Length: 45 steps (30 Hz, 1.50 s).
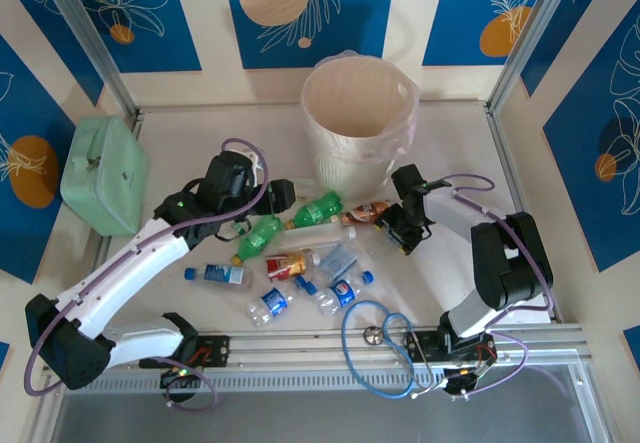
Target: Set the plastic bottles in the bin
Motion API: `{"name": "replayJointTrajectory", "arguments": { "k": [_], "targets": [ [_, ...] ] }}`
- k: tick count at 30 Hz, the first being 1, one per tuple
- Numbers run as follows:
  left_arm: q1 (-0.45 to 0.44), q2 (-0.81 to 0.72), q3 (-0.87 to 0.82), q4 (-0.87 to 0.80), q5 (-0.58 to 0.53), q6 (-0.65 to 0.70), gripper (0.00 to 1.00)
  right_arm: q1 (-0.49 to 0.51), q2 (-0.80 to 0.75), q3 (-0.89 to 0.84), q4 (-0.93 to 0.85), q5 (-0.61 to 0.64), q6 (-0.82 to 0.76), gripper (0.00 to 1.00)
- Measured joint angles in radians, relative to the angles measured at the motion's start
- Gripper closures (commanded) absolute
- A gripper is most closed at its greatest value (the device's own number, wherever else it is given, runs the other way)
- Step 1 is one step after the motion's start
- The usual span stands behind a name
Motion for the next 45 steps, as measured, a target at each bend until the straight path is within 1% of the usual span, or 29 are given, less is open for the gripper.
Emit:
{"name": "replayJointTrajectory", "arguments": {
  "k": [6,10,13,16,19,21,25,31,36,39,45],
  "targets": [
    [0.0,0.0,0.0,0.0,-0.004,0.0,0.22,-0.006,-0.036,-0.027,0.006,0.005,0.0,0.39],
    [0.0,0.0,0.0,-0.004,-0.013,0.0,0.22,-0.011,-0.082,-0.039,-0.024,0.024,-0.001,0.39],
    [0.0,0.0,0.0,-0.007,-0.02,0.0,0.22,-0.011,-0.159,-0.038,-0.061,0.04,-0.006,0.39],
    [0.0,0.0,0.0,-0.006,-0.026,0.0,0.22,-0.013,-0.267,-0.023,-0.118,0.062,-0.017,0.39],
    [0.0,0.0,0.0,-0.006,-0.026,-0.001,0.22,-0.027,-0.373,0.033,-0.184,0.086,-0.032,0.39],
    [0.0,0.0,0.0,-0.006,-0.026,-0.004,0.22,-0.047,-0.436,0.102,-0.23,0.105,-0.045,0.4],
    [0.0,0.0,0.0,-0.006,-0.026,-0.008,0.23,-0.09,-0.501,0.27,-0.283,0.117,-0.073,0.4],
    [0.0,-0.002,0.0,-0.007,-0.029,-0.008,0.23,-0.098,-0.448,0.569,-0.287,0.105,-0.134,0.4],
    [0.0,-0.018,-0.002,-0.007,-0.037,-0.009,0.23,-0.087,-0.329,0.78,-0.26,0.067,-0.184,0.4],
    [0.002,-0.025,-0.003,-0.007,-0.045,-0.016,0.23,-0.074,-0.243,0.878,-0.236,0.041,-0.209,0.4],
    [0.002,-0.026,-0.007,-0.011,-0.052,-0.027,0.23,-0.051,-0.084,1.008,-0.211,0.005,-0.243,0.4]
  ]
}}
